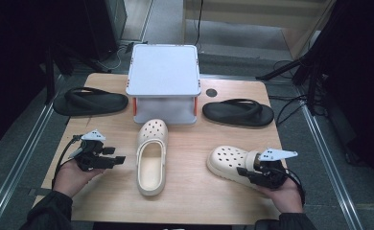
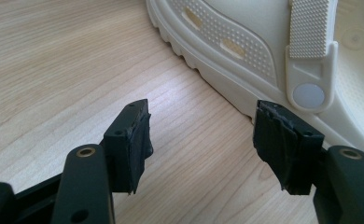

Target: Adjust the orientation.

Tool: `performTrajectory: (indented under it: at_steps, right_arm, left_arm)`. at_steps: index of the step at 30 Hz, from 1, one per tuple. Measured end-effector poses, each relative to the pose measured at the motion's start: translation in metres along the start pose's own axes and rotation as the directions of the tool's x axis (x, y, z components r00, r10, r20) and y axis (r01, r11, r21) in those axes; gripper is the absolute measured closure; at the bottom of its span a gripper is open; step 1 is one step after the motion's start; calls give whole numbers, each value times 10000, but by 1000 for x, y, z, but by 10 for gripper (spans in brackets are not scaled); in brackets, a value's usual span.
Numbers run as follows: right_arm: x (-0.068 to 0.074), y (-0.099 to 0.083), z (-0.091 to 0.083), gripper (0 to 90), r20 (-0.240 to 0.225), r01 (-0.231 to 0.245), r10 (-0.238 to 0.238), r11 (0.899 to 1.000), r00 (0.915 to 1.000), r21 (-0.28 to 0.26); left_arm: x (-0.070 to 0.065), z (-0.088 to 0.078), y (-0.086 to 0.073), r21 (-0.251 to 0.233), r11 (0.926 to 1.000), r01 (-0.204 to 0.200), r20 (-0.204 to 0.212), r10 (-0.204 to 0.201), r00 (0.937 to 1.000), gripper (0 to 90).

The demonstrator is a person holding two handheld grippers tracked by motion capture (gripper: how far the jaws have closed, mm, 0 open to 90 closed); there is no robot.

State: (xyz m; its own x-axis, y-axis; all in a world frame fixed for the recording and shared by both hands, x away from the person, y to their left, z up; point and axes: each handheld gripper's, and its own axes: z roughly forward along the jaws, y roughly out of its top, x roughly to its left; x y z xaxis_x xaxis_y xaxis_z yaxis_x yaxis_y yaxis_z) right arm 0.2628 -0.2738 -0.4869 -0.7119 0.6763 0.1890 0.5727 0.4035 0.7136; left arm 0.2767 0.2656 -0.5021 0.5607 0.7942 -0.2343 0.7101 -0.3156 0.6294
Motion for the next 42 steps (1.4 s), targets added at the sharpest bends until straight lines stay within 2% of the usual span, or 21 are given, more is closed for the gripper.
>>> performTrajectory:
  at_steps: [2,4,9,17,31,34,38,39,42]
  right_arm:
    - [-2,1,1,756,-301,-108,108,9999,9995,14]
    - [-2,3,2,761,-400,-197,199,9998,9990,41]
    - [-2,8,5,765,-347,-206,213,9996,9992,216]
    - [5,29,15,766,-322,-223,224,9997,9992,43]
    - [19,83,60,766,-516,-223,219,9997,9984,-54]
    - [22,94,71,766,-403,-250,249,9997,9989,-24]
    - [26,107,85,766,-216,-470,471,9989,9987,55]
    - [29,112,91,765,-210,-690,691,9976,9974,31]
    - [31,115,98,765,-154,-903,903,9959,9958,7]
  left_arm:
    - [0,-1,-1,-12,10000,51,-2,-51,10000,371]
    - [1,-2,-2,-26,10000,35,-64,-35,10000,370]
    - [1,-5,-5,-74,9999,124,-109,-125,9999,371]
    - [-1,-7,-9,-157,9996,221,-208,-225,9995,372]
    - [-5,-12,-17,-202,9994,273,-370,-280,9989,373]
    - [-5,-13,-18,-246,9992,306,-404,-315,9987,373]
    - [-5,-13,-18,-257,9993,271,-410,-281,9988,374]
    - [-5,-13,-18,-285,9991,314,-383,-325,9987,375]
    - [-7,-11,-16,-303,9992,278,-303,-287,9991,375]
